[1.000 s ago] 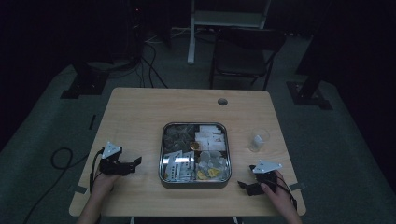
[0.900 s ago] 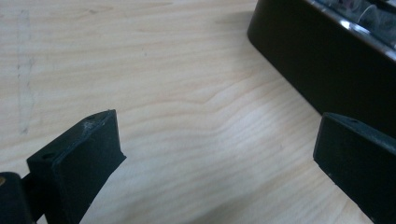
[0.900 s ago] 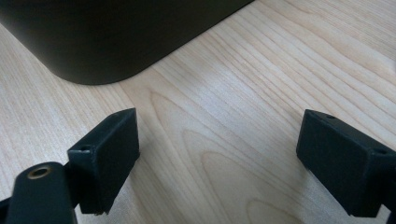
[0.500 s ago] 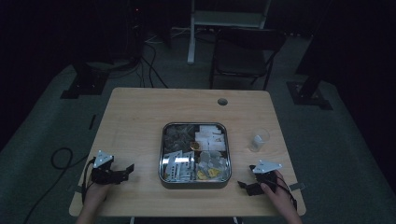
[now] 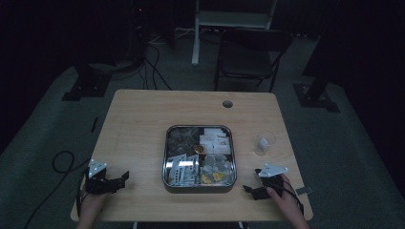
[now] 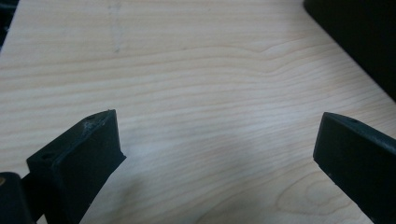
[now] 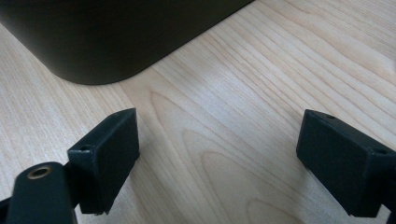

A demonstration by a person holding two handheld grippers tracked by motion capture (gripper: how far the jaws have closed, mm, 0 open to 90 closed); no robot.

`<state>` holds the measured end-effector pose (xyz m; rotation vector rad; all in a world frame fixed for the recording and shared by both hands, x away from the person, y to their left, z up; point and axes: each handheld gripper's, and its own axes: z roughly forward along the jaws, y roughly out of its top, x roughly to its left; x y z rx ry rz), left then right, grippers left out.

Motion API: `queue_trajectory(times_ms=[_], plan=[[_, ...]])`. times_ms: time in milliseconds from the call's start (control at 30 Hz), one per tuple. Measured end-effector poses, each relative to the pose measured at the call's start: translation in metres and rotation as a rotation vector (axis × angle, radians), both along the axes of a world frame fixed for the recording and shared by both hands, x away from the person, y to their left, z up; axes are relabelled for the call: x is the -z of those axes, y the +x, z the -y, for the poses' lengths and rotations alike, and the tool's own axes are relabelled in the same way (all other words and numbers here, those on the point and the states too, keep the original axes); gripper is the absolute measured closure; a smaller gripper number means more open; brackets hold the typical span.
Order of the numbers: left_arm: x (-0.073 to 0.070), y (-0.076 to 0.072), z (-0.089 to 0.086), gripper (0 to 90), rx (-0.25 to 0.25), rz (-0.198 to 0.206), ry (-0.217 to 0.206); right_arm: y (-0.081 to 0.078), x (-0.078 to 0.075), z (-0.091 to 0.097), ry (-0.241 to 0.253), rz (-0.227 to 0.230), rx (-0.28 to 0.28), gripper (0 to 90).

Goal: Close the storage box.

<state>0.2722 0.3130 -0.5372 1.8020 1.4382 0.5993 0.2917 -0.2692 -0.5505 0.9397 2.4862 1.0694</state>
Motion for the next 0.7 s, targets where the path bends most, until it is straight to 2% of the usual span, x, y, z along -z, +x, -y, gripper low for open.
queue_trajectory(times_ms=[200,367,533,700], plan=[[0.0019,-0.0045,-0.0038,1.7,-0.048,-0.020,0.025,0.0000,0.0000,0.0000,0.000,0.000,0.000,12.8],[0.0034,-0.0074,-0.0062,1.7,-0.069,-0.027,0.032,0.0000,0.0000,0.0000,0.000,0.000,0.000,12.8],[0.0038,-0.0087,-0.0059,1.7,-0.105,-0.043,0.065,0.0000,0.0000,0.0000,0.000,0.000,0.000,12.8],[0.0055,-0.0095,-0.0073,1.6,-0.135,-0.063,0.058,0.0000,0.0000,0.0000,0.000,0.000,0.000,12.8]])
